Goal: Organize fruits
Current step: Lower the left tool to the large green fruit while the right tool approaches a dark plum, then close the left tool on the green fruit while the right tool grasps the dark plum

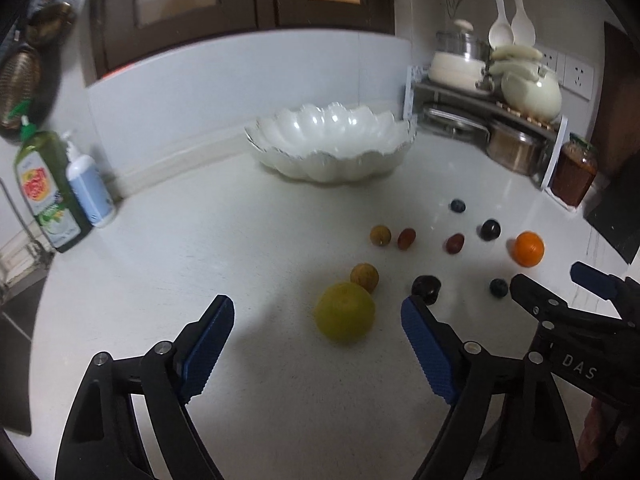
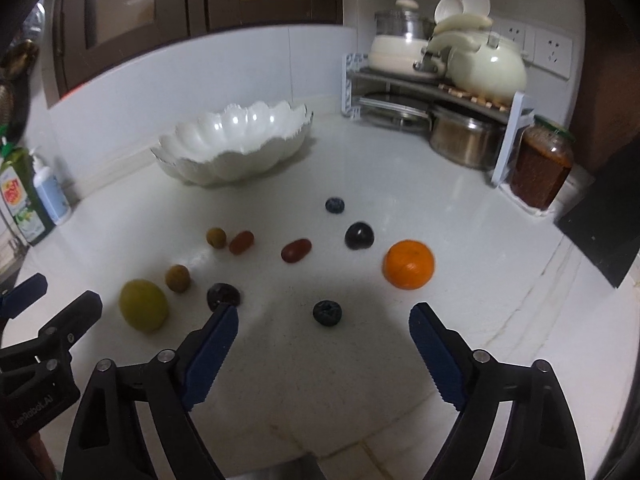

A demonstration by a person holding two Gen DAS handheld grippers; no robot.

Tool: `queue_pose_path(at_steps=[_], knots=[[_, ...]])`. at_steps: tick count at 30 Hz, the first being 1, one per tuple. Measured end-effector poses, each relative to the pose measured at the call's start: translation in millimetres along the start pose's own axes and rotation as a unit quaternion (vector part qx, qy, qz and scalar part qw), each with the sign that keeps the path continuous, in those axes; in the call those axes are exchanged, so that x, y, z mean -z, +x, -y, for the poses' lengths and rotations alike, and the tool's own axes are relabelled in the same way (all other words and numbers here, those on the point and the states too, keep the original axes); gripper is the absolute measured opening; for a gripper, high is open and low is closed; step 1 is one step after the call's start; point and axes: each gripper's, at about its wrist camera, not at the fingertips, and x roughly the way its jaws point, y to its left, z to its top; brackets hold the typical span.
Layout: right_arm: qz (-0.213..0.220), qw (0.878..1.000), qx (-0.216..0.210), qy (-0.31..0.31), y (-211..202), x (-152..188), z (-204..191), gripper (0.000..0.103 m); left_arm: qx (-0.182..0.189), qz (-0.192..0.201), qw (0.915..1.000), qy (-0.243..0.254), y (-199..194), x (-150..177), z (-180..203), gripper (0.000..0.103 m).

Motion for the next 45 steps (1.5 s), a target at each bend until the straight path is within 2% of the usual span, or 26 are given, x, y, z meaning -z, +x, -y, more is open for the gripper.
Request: queue_pose_path(at_steps=[11, 18, 22, 28, 31, 36, 45], knots=[[-0.037, 0.999, 0.02, 0.002, 35.2, 2.9, -3.1, 0.077, 0.027, -0.048, 0.9985, 0.008, 40.5, 3.5, -0.5, 0.073], [-0.061, 0.998, -0.006, -0.006, 55.5, 0.6, -0.1, 0.065, 0.028, -0.064, 0.9976, -0.005, 50.5, 3.1, 3.7, 0.066], [-0.066, 0.998, -0.011, -0.01, 61.6, 1.5, 0.6, 0.064, 0.029, -0.073, 0.9968, -0.013, 57.0, 3.3, 5.3, 0.061], [-0.078, 0.997, -0.023, -0.011, 69.9, 0.8, 1.7, 0.053, 0.033, -0.084, 0.9956, -0.025, 62.9, 4.5, 6.0, 0.052], [-0.079, 0.997, -0.023, -0.013, 71.2, 1.5, 2.3, 0.043, 0.037, -0.09, 0.9949, -0.025, 64.5, 3.1, 7.1, 0.048], [-0.077, 0.997, -0.026, -0.008, 69.7, 2.3, 5.6, 0.027, 0.037, -0.09, 0.9949, -0.026, 64.8, 3.3, 7.7, 0.048], [-0.066, 0.997, -0.043, -0.003, 57.4, -1.1, 2.8, 0.021, 0.045, -0.084, 0.9951, -0.024, 60.0, -1.8, 7.3, 0.048]])
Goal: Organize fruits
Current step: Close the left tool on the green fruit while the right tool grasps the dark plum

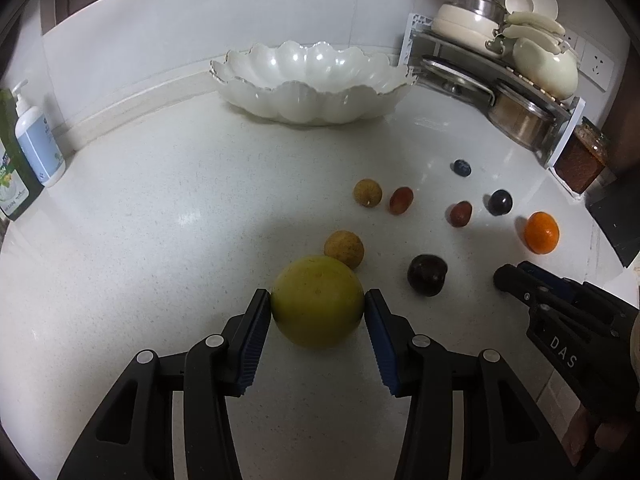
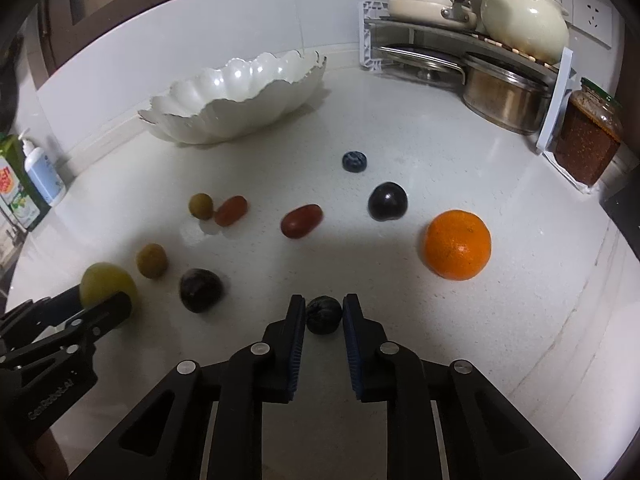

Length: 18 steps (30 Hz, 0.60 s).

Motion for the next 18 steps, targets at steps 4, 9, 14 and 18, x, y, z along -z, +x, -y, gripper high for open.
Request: queue_pose_path(at_steps=[4, 9, 14, 18], knots=[[0.007, 1.0, 0.002, -0.009, -4.6, -1.2, -4.8, 0.021, -0.002, 0.013, 0.9999, 0.004, -6.7, -4.5, -1.1, 0.048], [0.014, 1.0, 0.018, -0.007, -6.0, 0.6, -4.5, 0.021, -0.006, 0.02, 0.9998, 0.007, -10.6, -4.4, -1.8, 0.048], [0.006, 0.999, 0.04, -0.015, -1.1, 2.9, -2.4, 0.022, -0.002, 0.01, 0.9999, 0.008, -6.1, -1.0, -0.7, 0.048], [0.004, 0.999, 0.033, -0.01, 2.0, 4.2, 0.1, 0.022, -0.003, 0.007, 0.9999, 0.009, -4.3, 1.2, 0.0, 0.048]])
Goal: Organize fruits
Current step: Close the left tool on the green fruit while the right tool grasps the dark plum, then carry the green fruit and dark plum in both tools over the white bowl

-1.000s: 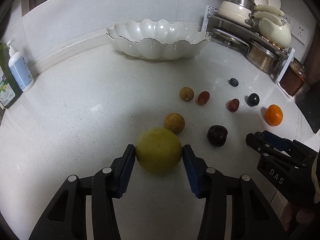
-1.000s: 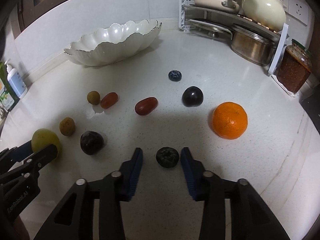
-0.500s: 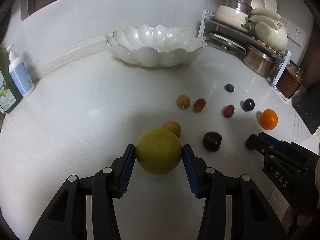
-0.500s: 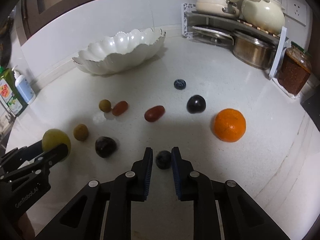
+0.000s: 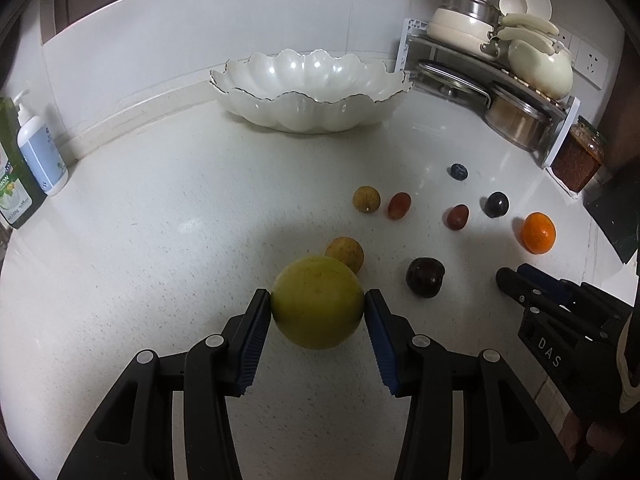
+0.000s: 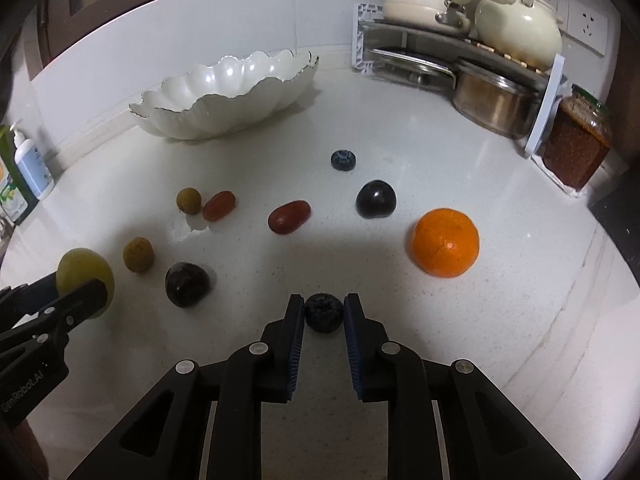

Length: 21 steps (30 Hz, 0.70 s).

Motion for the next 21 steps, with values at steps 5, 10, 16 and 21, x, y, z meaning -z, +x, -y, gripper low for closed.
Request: queue_pose_path(at_steps=[5, 10, 16, 21], knots=[[0.005, 1.0, 0.001, -0.001, 1.5, -2.8, 0.8, 0.022, 0.0, -0.001, 1.0, 0.001, 1.4, -0.8, 0.3, 0.048], [-0.004, 1.0, -0.013, 0.007, 6.7, -5.4, 2.4, 0.025, 0.001, 0.0, 1.0, 0.002, 1.8, -2.0, 1.2, 0.048], [-0.016, 0.999, -0.028, 0.017, 12.9, -5.7, 4.7, 0.024, 0.0, 0.0, 1.0, 0.0, 2.1, -4.0, 2.0, 0.048], [-0.015, 0.999, -0.04, 0.016, 10.0, -6.5, 4.4, 0.023, 0.004, 0.002, 1.0, 0.001, 0.7, -6.0, 3.9, 0.048]])
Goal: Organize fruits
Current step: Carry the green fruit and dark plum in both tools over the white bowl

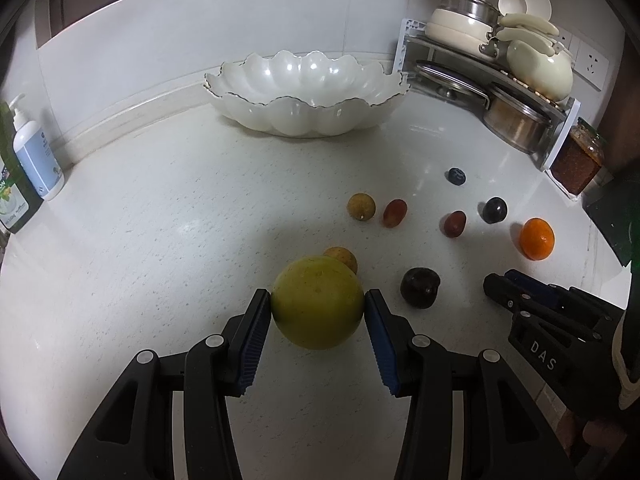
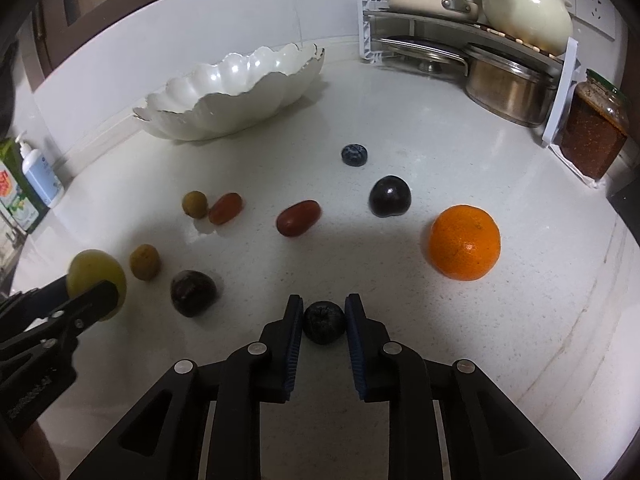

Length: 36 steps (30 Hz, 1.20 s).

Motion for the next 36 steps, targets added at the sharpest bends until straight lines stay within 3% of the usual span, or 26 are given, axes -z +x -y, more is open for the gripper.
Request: queue_pose_path(at_steps=[13, 29, 36], knots=[[0.043, 0.999, -0.019, -0.02, -30.7, -23.2, -17.0, 0.023, 0.005, 0.039, 0.9992, 0.001, -21.0, -25.6, -3.9, 0.048], [0.114, 0.991, -0.045, -0.044, -49.8, -83.4, -44.3, 0.023, -0.024, 0.124, 0.9919, 0.01, -48.9, -84.7, -19.6, 0.048], [0.144, 0.987, -0.052, -0.05, -51.1, -117.8, -53.8, 0.023, -0.026, 0.136, 0.9904, 0.006, -47.5, -113.6, -30.2, 0.048]])
